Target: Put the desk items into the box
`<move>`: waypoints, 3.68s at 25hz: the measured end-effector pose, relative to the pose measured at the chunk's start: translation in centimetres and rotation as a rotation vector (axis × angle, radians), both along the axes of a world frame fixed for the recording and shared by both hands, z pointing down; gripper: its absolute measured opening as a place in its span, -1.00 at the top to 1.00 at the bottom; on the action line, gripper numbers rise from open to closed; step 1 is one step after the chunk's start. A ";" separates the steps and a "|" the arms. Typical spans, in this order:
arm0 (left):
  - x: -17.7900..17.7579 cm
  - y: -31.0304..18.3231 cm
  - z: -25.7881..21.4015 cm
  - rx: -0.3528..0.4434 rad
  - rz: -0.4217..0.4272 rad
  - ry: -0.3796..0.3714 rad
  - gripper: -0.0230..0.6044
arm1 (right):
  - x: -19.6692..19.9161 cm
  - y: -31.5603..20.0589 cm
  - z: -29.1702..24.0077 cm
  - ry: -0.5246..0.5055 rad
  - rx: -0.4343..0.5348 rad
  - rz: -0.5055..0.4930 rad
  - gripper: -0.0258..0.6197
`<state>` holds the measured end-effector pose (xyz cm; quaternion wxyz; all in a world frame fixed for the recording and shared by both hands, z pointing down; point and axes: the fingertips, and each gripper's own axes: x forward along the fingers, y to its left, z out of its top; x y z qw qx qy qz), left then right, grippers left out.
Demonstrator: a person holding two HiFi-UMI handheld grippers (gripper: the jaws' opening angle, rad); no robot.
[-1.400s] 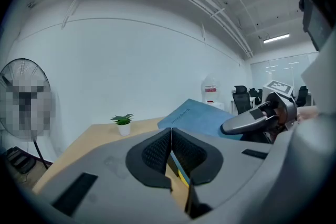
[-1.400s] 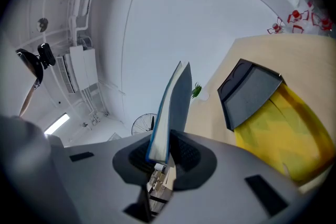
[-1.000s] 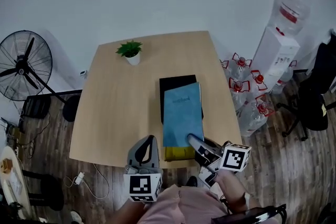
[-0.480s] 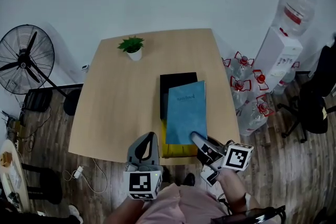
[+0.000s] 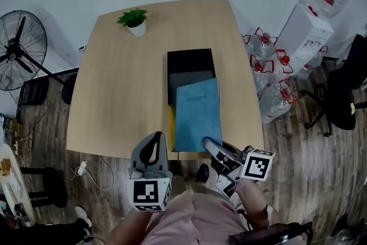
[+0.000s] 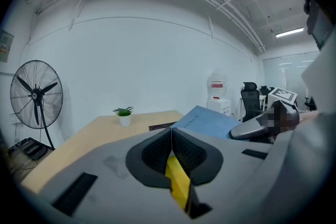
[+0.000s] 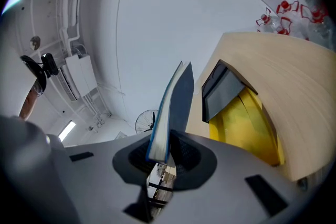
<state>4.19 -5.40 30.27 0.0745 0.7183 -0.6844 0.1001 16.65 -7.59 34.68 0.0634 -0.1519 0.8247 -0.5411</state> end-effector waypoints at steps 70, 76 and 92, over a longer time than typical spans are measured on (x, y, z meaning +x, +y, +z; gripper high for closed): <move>8.7 -1.1 2.5 -0.068 0.165 0.037 0.89 | 4.4 2.6 4.6 0.504 0.312 -0.036 0.48; 9.8 1.0 6.2 -0.131 0.181 0.057 0.89 | 2.7 6.5 6.9 0.570 0.377 -0.179 0.92; 11.1 5.9 13.1 -0.293 0.172 0.150 0.89 | 0.8 9.5 11.3 0.597 0.360 -0.347 0.92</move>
